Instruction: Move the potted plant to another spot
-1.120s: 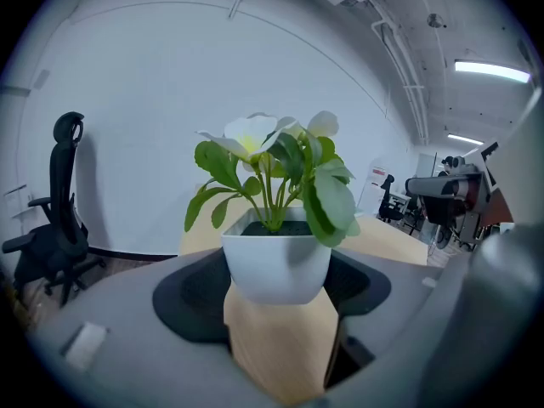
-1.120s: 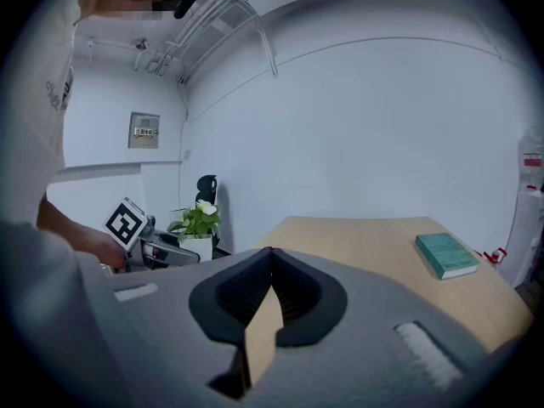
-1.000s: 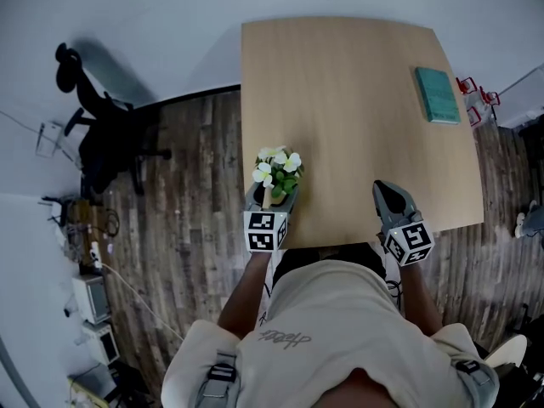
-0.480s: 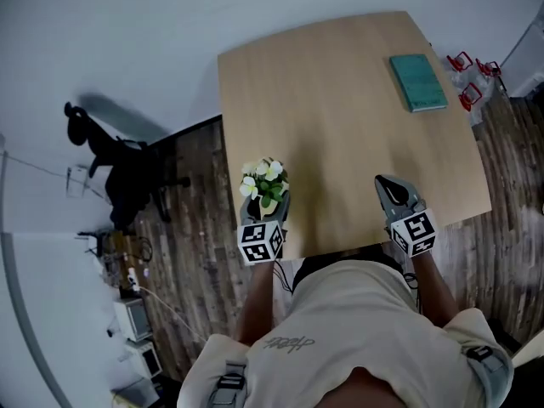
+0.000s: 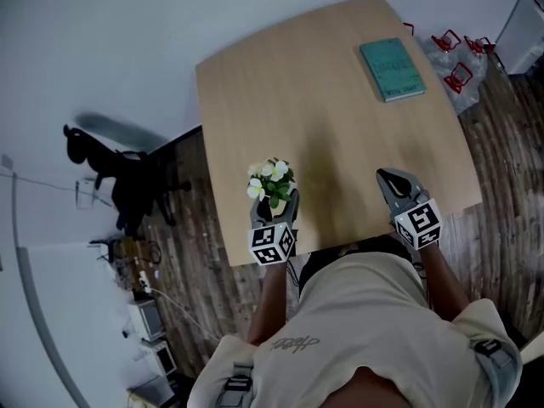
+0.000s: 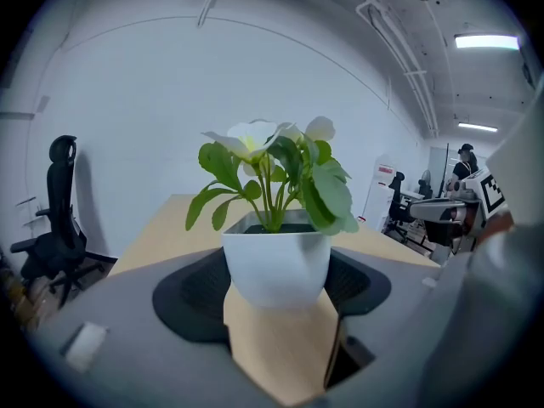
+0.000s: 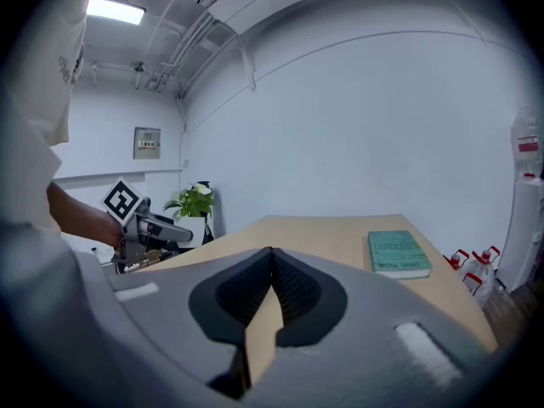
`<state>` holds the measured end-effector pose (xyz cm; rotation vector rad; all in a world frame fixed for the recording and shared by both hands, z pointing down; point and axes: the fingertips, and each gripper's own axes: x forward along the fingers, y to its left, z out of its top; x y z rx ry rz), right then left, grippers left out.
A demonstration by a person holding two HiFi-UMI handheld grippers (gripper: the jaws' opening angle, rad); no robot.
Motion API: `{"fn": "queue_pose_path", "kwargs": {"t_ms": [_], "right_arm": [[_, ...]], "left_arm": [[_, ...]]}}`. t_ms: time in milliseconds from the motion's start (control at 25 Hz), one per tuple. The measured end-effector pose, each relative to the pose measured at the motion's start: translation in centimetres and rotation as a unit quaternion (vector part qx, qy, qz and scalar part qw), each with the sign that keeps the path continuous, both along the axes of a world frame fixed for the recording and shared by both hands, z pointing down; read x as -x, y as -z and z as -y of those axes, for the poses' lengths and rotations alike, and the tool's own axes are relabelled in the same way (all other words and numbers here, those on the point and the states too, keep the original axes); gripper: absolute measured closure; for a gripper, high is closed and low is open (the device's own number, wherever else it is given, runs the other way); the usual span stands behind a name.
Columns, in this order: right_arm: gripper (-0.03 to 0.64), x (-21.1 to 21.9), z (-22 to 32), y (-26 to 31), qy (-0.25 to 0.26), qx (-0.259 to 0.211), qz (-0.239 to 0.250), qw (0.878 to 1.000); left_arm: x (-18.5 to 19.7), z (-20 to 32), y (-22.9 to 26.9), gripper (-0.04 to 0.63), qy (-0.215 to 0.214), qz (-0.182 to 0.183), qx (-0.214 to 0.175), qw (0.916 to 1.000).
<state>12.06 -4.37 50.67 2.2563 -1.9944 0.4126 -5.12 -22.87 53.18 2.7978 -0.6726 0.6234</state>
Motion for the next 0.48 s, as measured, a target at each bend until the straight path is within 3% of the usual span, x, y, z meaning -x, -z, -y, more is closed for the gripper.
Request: {"fn": "queue_pose_path", "kwargs": {"t_ms": [240,480], "right_arm": [[0.614,-0.9,-1.0,0.3,0.024,-0.001,-0.003,1.000],[0.614,0.1,0.0,0.1,0.019,-0.016,0.021,0.999]], "left_arm": [[-1.0,-1.0,2.3,0.244,0.008,0.004,-0.027,0.9996],[0.4,-0.3,2.0,0.242,0.012,0.019,-0.016,0.9996]]}}
